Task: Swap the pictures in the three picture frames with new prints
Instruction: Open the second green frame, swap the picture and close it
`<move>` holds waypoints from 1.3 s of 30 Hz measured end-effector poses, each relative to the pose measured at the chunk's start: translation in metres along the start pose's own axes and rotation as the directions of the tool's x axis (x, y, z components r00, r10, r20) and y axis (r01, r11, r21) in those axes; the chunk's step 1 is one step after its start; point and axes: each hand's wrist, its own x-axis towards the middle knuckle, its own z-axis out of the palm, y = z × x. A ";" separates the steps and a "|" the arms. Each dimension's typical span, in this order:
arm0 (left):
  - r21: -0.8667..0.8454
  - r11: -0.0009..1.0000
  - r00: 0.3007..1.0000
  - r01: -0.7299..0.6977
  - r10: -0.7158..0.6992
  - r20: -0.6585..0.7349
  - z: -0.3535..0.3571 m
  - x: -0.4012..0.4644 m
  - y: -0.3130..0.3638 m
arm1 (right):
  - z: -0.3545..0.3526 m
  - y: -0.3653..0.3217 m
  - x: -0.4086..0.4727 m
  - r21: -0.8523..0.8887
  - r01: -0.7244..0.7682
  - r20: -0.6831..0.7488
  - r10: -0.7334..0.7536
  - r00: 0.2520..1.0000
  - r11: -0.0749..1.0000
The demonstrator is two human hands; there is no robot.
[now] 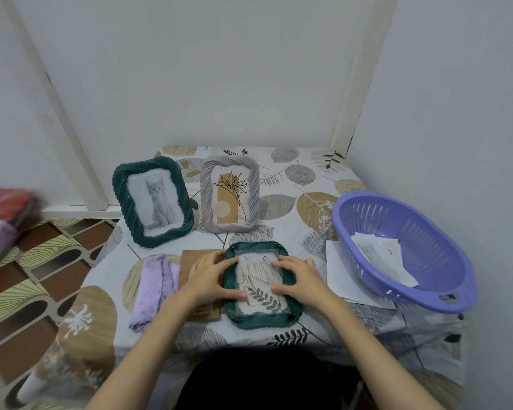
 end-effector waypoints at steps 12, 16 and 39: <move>0.005 1.000 1.000 -0.009 0.009 0.017 0.001 0.001 0.000 | -0.137 0.022 -0.011 0.213 -0.048 -0.611 0.172 0.773 0.976; 0.020 1.000 1.000 -0.013 0.013 0.008 0.002 0.001 -0.002 | -0.154 0.078 -0.006 0.027 -0.468 -0.311 0.452 0.836 0.884; 0.042 0.999 1.000 -0.011 0.011 0.001 0.003 0.003 -0.003 | -0.172 0.069 -0.032 0.245 -0.360 -0.513 0.436 0.739 0.900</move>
